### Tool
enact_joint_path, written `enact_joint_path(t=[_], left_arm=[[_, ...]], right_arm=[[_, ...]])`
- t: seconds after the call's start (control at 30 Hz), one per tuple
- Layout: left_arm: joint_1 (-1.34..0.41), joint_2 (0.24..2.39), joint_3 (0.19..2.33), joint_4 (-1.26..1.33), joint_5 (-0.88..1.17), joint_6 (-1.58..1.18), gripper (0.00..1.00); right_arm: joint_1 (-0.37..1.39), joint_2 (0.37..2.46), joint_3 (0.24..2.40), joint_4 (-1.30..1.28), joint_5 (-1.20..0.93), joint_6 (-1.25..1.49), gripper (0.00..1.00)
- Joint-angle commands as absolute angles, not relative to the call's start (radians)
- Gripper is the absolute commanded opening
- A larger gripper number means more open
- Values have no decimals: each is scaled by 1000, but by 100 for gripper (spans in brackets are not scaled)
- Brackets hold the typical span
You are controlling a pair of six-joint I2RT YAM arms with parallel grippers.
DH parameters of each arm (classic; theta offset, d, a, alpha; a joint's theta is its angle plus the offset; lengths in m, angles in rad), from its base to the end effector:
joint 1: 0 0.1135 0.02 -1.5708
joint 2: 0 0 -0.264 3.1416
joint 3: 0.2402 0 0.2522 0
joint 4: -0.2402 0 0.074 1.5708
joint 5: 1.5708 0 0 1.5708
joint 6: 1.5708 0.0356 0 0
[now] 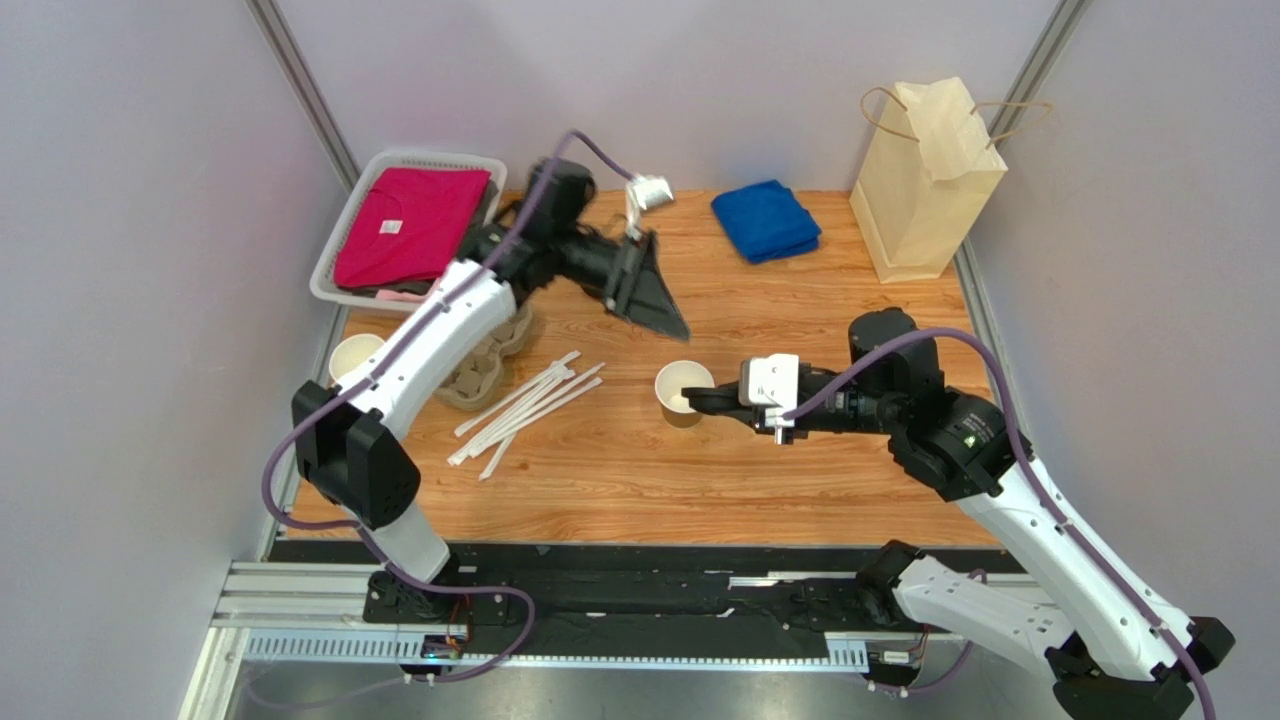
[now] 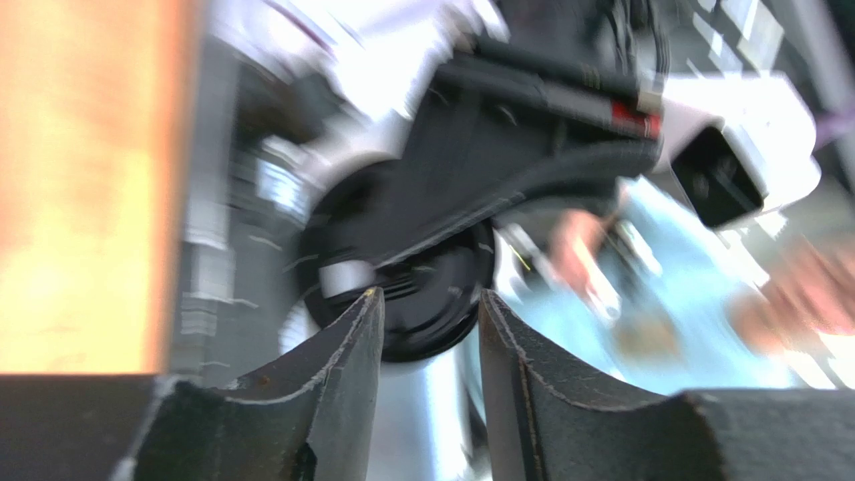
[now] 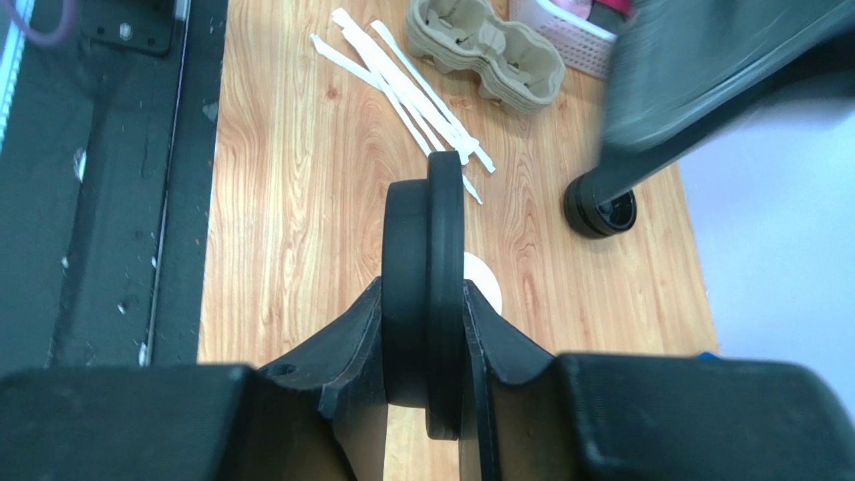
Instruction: Pack the takeout coffee
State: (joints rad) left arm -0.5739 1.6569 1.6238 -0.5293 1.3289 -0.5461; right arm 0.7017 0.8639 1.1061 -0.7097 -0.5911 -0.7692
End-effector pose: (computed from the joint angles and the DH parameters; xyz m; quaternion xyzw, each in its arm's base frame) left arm 0.2830 -0.2241 0.3844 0.3075 0.6851 -0.6595 0.0354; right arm 0.1128 0.1213 0.3846 -0.6598 0.5017 0.2310 0.5095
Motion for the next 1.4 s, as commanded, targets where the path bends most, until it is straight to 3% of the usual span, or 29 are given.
enact_joint_path(t=[0.0, 0.17, 0.23, 0.37, 0.5, 0.77, 1.37], left_arm=[[-356, 1597, 1827, -622, 1039, -380, 53], [-302, 1458, 1691, -485, 807, -455, 64], [-302, 1358, 1530, -401, 721, -524, 69], [-359, 1252, 1364, -237, 582, -639, 69], [-443, 1244, 1304, -225, 463, -733, 63], [-595, 1354, 1445, -368, 374, -670, 54], [-663, 1479, 1523, -377, 408, -776, 46]], right_arm=[[684, 867, 1137, -539, -488, -478, 0], [588, 929, 1155, -326, -402, 26, 0], [557, 966, 1172, -270, -330, 150, 0], [474, 1024, 1196, -212, -281, 472, 2], [469, 1058, 1163, -155, -215, 625, 3], [471, 1112, 1097, -118, -201, 729, 1], [512, 1111, 1080, -103, -227, 698, 0]])
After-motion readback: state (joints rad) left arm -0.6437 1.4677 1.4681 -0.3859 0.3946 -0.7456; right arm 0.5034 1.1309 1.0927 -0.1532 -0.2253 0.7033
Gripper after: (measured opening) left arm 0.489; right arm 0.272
